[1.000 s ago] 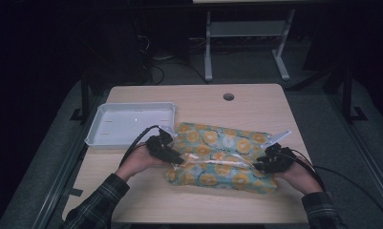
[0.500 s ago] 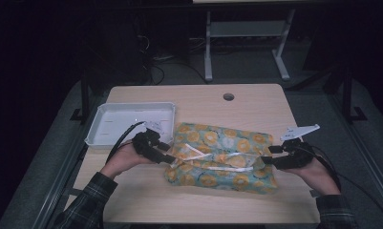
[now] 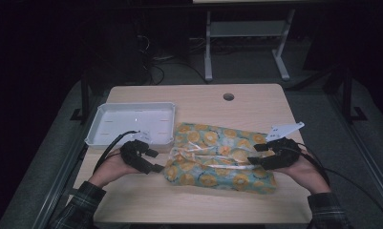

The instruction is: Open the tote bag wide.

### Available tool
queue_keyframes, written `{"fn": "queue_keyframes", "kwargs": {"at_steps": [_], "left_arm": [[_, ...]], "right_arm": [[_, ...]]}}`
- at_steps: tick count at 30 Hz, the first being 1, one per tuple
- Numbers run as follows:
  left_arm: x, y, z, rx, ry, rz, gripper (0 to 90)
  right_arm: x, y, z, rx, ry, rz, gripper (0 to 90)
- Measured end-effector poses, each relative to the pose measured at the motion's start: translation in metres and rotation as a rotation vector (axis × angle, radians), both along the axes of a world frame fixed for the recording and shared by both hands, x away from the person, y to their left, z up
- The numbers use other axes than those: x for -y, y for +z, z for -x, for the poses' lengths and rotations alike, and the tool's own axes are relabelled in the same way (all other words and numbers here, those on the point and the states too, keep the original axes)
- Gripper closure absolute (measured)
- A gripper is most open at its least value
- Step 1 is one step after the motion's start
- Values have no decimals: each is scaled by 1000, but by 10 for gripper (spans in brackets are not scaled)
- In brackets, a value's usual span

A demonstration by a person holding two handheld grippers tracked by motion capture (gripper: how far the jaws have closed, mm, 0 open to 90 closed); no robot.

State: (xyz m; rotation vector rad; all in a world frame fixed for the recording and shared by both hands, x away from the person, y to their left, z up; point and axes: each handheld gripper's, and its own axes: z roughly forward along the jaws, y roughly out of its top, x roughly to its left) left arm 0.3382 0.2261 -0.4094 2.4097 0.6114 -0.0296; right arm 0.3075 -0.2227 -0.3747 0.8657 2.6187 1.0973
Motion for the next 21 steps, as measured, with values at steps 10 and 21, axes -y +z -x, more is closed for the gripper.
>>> {"fn": "queue_keyframes", "kwargs": {"at_steps": [10,21], "left_arm": [[-26,-13,28,-1,55,-24,304],[-37,-20,43,-17,75,-44,301]], "right_arm": [[-25,-2,-20,-1,49,2,450],[-50,-2,-27,-27,151,-10,463]]}}
